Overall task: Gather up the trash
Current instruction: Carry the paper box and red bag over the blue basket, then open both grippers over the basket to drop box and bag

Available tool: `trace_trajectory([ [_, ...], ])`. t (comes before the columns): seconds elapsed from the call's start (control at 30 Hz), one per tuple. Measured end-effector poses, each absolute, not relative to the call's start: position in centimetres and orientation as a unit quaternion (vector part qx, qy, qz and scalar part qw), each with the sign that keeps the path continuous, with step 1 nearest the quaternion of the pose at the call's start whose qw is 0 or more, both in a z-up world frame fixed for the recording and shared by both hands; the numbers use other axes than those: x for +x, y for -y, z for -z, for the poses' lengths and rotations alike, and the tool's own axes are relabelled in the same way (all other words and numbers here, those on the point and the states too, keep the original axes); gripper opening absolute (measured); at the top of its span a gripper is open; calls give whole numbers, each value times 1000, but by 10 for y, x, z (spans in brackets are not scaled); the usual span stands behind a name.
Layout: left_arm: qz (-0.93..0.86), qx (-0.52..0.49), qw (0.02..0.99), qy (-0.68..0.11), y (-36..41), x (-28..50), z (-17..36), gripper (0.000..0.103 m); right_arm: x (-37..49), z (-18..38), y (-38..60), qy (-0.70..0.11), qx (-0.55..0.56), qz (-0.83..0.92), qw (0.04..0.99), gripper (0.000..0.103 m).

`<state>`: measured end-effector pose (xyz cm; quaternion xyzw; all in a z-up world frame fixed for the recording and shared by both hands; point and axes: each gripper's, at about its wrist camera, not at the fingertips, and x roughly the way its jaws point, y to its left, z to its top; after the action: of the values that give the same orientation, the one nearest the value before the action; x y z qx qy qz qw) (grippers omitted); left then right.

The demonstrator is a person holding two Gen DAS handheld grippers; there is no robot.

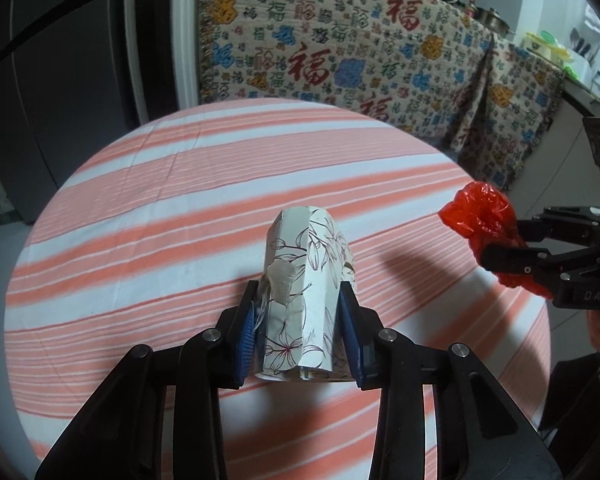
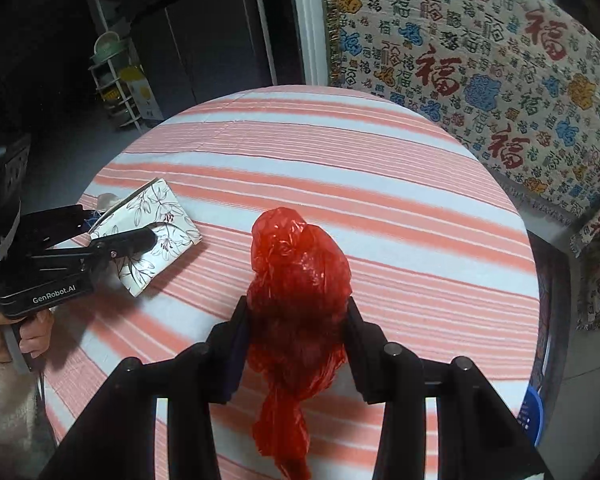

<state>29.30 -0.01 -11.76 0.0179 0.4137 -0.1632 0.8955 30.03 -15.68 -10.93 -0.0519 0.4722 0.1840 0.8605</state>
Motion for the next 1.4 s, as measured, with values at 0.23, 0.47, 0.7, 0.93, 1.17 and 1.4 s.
trace_trajectory([
  [0.23, 205, 27, 890, -405, 61, 282, 103, 38, 284, 102, 212, -465, -1, -147, 873, 44],
  [0.47, 284, 44, 873, -395, 166, 276, 87, 38, 255, 91, 309, -449, 54, -77, 889, 44],
  [0.7, 365, 56, 839, -399, 287, 264, 90, 38, 216, 106, 426, -451, 99, 28, 887, 44],
  [0.93, 415, 63, 807, -416, 390, 247, 117, 38, 179, 151, 520, -453, 156, 96, 872, 44],
  [1.17, 419, 74, 793, -435, 445, 245, 158, 38, 172, 187, 561, -448, 200, 110, 865, 44],
  [1.4, 412, 83, 793, -442, 470, 259, 189, 39, 187, 229, 586, -462, 242, 116, 845, 44],
])
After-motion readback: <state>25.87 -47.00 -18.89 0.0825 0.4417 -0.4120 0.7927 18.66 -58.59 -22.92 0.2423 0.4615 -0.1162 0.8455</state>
